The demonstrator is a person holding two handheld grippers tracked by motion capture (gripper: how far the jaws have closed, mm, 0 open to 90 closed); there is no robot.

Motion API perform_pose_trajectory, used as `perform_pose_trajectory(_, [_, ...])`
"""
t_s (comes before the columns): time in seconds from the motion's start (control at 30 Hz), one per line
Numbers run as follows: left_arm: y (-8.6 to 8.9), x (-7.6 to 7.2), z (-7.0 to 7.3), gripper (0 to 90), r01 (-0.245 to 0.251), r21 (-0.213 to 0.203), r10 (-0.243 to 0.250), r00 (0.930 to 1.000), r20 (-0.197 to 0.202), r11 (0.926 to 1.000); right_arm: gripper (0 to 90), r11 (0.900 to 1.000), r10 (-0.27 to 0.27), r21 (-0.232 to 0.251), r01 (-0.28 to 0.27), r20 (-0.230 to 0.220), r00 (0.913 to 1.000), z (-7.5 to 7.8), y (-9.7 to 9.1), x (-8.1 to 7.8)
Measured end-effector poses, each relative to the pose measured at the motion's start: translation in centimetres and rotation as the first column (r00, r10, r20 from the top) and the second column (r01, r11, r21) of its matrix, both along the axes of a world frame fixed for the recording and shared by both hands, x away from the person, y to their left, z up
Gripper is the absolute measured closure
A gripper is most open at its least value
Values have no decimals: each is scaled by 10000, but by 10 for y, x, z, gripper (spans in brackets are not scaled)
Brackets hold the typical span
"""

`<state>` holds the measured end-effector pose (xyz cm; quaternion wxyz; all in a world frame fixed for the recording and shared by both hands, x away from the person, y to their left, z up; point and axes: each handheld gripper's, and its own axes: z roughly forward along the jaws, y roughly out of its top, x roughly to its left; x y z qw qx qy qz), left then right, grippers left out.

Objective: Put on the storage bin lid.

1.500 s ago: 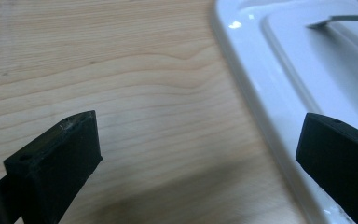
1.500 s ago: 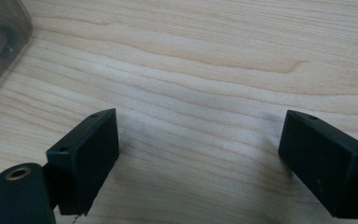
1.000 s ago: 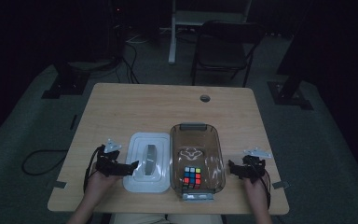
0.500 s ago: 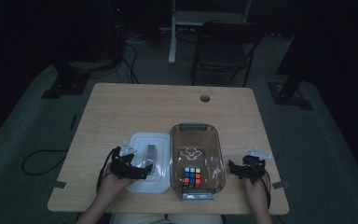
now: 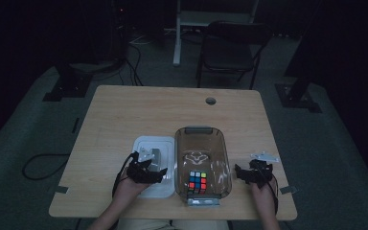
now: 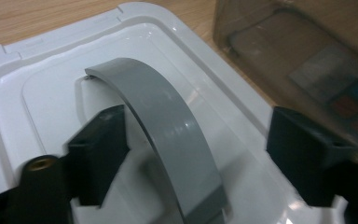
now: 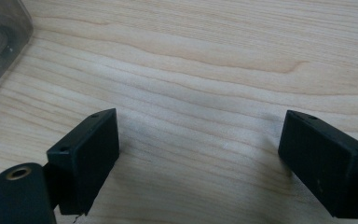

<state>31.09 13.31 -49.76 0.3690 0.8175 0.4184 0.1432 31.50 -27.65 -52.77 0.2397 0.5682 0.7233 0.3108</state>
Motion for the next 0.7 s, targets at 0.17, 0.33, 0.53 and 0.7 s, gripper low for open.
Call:
perform_pose_trajectory(0.17, [3,4,-2,453,-118,-256,118,9999,-26,9996,132,9998,186,-80,-185,110,9998,1,1,-3])
perform_pose_trajectory(0.33, [7,5,-2,556,-177,-203,177,9998,34,9996,133,9987,424,268,-435,423,9982,7,7,-8])
perform_pose_trajectory(0.53, [14,5,-2,632,-281,-309,286,9995,164,9991,132,9963,775,329,-796,610,9951,9,15,-12])
perform_pose_trajectory(0.7, [22,7,1,678,-399,-352,410,9986,322,9986,132,9906,1279,401,-1306,650,9897,9,22,-15])
